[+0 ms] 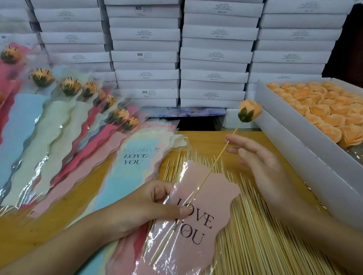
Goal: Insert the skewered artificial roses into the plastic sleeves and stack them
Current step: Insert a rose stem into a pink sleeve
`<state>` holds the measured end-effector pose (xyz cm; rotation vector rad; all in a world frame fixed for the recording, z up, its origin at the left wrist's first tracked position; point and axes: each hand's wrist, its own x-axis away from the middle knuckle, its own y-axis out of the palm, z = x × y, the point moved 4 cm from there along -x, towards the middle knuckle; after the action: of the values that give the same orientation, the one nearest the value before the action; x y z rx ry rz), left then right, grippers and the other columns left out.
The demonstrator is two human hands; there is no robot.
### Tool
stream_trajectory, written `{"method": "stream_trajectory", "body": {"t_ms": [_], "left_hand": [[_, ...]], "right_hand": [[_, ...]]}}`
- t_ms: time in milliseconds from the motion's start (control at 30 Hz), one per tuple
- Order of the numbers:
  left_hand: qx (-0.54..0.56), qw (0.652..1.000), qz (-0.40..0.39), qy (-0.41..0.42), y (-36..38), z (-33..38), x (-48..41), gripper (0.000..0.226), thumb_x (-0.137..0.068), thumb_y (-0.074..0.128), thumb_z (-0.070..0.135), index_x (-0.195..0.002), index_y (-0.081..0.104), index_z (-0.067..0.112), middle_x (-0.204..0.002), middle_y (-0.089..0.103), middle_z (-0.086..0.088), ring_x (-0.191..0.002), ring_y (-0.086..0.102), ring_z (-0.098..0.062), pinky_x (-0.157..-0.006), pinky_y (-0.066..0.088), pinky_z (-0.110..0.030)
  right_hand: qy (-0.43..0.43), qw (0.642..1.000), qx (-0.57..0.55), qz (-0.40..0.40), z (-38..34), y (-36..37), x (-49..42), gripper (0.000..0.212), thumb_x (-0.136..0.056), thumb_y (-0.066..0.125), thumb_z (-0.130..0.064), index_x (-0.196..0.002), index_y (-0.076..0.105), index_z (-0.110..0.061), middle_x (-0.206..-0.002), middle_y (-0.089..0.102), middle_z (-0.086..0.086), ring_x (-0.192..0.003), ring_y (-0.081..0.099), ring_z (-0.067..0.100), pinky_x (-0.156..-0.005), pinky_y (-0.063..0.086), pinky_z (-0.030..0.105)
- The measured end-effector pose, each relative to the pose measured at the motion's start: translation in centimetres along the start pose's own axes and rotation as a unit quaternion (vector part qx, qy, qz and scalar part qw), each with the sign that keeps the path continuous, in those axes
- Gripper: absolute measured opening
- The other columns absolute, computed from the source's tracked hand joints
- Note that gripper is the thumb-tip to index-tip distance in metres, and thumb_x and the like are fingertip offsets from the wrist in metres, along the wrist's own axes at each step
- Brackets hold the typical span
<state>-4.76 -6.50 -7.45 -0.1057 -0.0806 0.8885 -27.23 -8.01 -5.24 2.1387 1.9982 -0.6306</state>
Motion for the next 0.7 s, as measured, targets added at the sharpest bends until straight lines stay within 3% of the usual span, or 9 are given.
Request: {"method": "stream_trajectory", "body": {"t_ms": [100, 267, 433, 533, 600, 667, 700], "left_hand": [[0.007, 1.000, 0.012, -0.011, 0.1, 0.2, 0.1, 0.038, -0.083, 0.073, 0.015, -0.107, 0.062, -0.012, -0.112, 0.064, -0.033, -0.099, 0.064, -0.038, -0.096, 0.048, -0.049], [0.014, 0.999, 0.021, -0.020, -0.2, -0.2, 0.0, 0.039, -0.082, 0.074, 0.017, -0.108, 0.064, -0.010, -0.110, 0.067, -0.029, -0.097, 0.066, -0.035, -0.094, 0.050, -0.048], [0.031, 0.999, 0.004, -0.006, -0.1, 0.0, -0.1, 0.011, -0.088, 0.068, 0.007, -0.094, 0.075, 0.012, -0.093, 0.076, -0.006, -0.083, 0.071, -0.014, -0.077, 0.053, -0.023], [0.053, 0.998, -0.026, 0.000, 0.6, 0.8, -0.1, 0.045, -0.093, 0.056, -0.006, -0.082, 0.076, 0.033, -0.067, 0.070, 0.017, -0.064, 0.065, 0.007, -0.064, 0.048, -0.006], [0.057, 0.998, -0.020, 0.017, 0.6, 1.0, -0.1, 0.036, -0.091, 0.061, -0.001, -0.087, 0.076, 0.031, -0.076, 0.074, 0.012, -0.071, 0.068, 0.003, -0.069, 0.050, -0.009], [0.055, 0.998, 0.003, 0.034, 0.1, 0.6, -0.2, 0.014, -0.084, 0.072, 0.011, -0.095, 0.075, 0.019, -0.096, 0.075, -0.004, -0.086, 0.071, -0.013, -0.077, 0.054, -0.021], [0.054, 0.998, 0.008, 0.034, 0.0, 0.4, -0.2, 0.015, -0.080, 0.076, 0.014, -0.095, 0.075, 0.015, -0.099, 0.074, -0.009, -0.088, 0.071, -0.018, -0.078, 0.055, -0.024]], "right_hand": [[-0.023, 0.999, 0.005, -0.037, -0.1, 0.5, 0.5, 0.035, -0.102, 0.040, -0.008, -0.122, 0.066, -0.022, -0.117, 0.069, -0.013, -0.112, 0.061, 0.000, -0.092, 0.044, 0.011], [-0.037, 0.997, -0.001, -0.070, -0.5, 1.1, 0.8, 0.038, -0.093, 0.039, -0.026, -0.111, 0.072, -0.019, -0.106, 0.073, -0.010, -0.103, 0.065, 0.004, -0.086, 0.043, 0.010], [-0.046, 0.996, -0.018, -0.073, -0.7, 1.1, 0.8, 0.039, -0.092, 0.038, -0.024, -0.104, 0.073, -0.013, -0.101, 0.075, -0.003, -0.097, 0.067, 0.010, -0.084, 0.046, 0.012], [-0.036, 0.996, -0.033, -0.071, -0.6, 1.1, 0.9, 0.032, -0.096, 0.039, -0.022, -0.102, 0.069, -0.012, -0.099, 0.073, 0.001, -0.096, 0.068, 0.012, -0.083, 0.048, 0.013], [-0.004, 0.997, -0.056, -0.058, -0.2, 1.0, 0.7, 0.021, -0.103, 0.040, -0.015, -0.095, 0.060, -0.013, -0.098, 0.074, 0.003, -0.095, 0.070, 0.014, -0.081, 0.050, 0.015], [0.046, 0.995, -0.076, -0.040, 0.5, 0.9, 0.4, 0.018, -0.104, 0.038, -0.015, -0.092, 0.051, -0.014, -0.100, 0.075, 0.003, -0.094, 0.071, 0.015, -0.079, 0.052, 0.020], [0.073, 0.993, -0.093, -0.023, 0.9, 0.7, 0.2, 0.016, -0.104, 0.038, -0.016, -0.093, 0.049, -0.014, -0.102, 0.075, 0.004, -0.093, 0.072, 0.016, -0.079, 0.053, 0.024]]}}
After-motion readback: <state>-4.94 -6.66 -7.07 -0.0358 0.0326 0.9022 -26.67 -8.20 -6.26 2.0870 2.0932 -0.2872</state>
